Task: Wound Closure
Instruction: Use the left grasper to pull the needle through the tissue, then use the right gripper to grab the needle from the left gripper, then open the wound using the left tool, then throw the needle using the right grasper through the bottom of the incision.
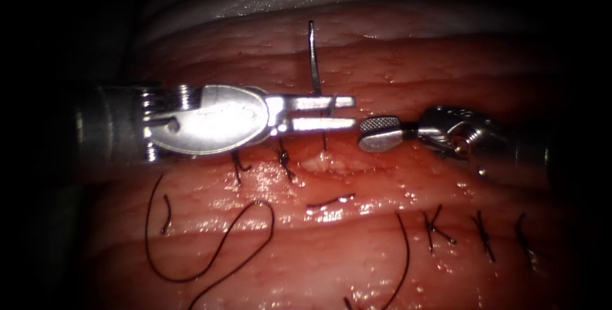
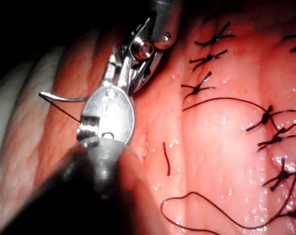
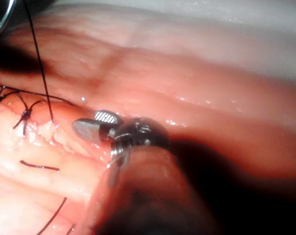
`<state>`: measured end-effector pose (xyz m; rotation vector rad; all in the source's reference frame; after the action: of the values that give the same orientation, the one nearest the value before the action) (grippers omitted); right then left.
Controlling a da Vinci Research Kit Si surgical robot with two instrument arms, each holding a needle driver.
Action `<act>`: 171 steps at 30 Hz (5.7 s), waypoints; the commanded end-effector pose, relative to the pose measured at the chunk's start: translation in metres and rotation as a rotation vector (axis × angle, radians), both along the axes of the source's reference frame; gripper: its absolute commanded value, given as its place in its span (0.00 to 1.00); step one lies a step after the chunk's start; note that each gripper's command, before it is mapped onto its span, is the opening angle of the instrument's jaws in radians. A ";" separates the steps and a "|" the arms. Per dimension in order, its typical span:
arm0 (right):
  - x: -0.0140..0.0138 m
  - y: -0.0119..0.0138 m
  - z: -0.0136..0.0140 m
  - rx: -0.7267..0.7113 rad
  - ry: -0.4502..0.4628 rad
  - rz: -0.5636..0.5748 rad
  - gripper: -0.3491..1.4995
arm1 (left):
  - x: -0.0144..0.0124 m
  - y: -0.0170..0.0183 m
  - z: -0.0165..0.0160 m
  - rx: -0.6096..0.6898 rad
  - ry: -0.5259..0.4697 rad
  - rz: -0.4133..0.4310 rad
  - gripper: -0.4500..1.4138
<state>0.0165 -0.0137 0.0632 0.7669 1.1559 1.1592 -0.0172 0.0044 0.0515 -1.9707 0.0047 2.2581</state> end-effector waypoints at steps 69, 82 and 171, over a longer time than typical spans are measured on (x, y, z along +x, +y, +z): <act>0.0059 -0.0001 -0.0043 0.396 0.245 0.164 0.00 | -0.0045 -0.0102 0.0060 -0.312 0.075 0.023 0.66; 0.0042 0.0015 -0.0024 0.118 0.203 0.231 0.00 | -0.0009 -0.0094 0.0055 -0.059 0.077 -0.038 0.17; 0.0071 -0.0010 0.0030 -0.860 -0.142 0.189 0.00 | -0.0006 -0.0098 0.0198 0.421 0.720 0.469 0.32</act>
<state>0.0231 -0.0148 0.0656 -0.0884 1.4561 0.7203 -0.0173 -0.0055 0.0706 -0.9494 -0.8477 2.8136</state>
